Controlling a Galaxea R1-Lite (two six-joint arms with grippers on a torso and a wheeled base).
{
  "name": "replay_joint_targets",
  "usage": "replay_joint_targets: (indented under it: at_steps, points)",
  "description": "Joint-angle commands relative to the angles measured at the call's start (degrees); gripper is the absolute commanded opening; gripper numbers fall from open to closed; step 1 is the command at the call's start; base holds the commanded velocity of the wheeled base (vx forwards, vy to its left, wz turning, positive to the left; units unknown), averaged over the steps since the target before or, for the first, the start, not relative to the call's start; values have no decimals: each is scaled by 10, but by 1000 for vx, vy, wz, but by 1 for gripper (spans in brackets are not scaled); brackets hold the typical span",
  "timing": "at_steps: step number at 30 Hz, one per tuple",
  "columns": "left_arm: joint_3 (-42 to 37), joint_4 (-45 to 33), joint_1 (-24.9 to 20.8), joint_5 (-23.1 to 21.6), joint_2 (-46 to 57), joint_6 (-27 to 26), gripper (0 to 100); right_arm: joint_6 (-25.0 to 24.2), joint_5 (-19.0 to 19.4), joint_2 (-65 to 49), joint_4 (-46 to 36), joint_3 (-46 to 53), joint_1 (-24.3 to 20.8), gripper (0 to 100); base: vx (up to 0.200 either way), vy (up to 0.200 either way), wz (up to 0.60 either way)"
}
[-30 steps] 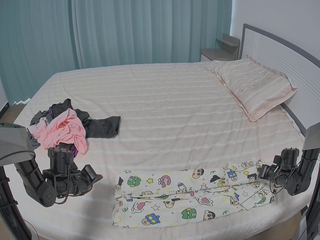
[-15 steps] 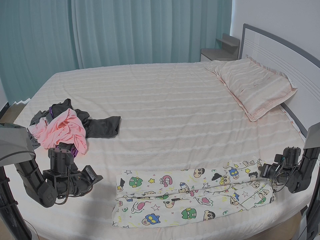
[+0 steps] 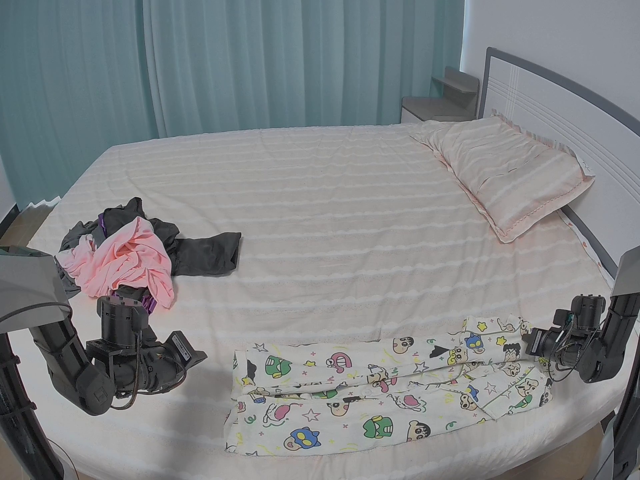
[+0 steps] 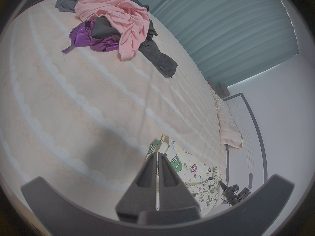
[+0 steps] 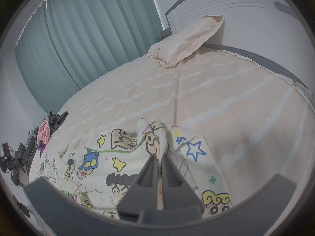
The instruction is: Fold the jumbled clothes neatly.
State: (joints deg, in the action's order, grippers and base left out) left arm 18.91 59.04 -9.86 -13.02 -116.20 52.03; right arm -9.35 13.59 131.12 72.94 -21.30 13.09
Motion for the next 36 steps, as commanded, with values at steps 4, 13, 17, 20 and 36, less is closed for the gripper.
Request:
replay_joint_targets:
  at_steps: [4, 13, 17, 20, 36]
  points:
    - [-1, 0, -9, 0, -1, 1, 0, 0, 1, 7, 0, 6, 1, 0, 0, 0, 0]
    - [-9, 0, -46, 2, -8, -2, 0, -9, 2, -54, 9, 39, 7, 100, 0, 0, 0]
    - [-5, 0, -60, 8, -22, -9, 0, -51, 1, -114, 10, 74, 12, 100, 0, 0, 0]
    - [-3, -2, -83, 8, -29, -17, 0, -95, -2, -148, 10, 99, 9, 100, 0, 0, 0]
    - [32, -6, -127, 44, -46, -60, 100, -232, -54, -166, 138, 213, -83, 100, 0, 0, 0]
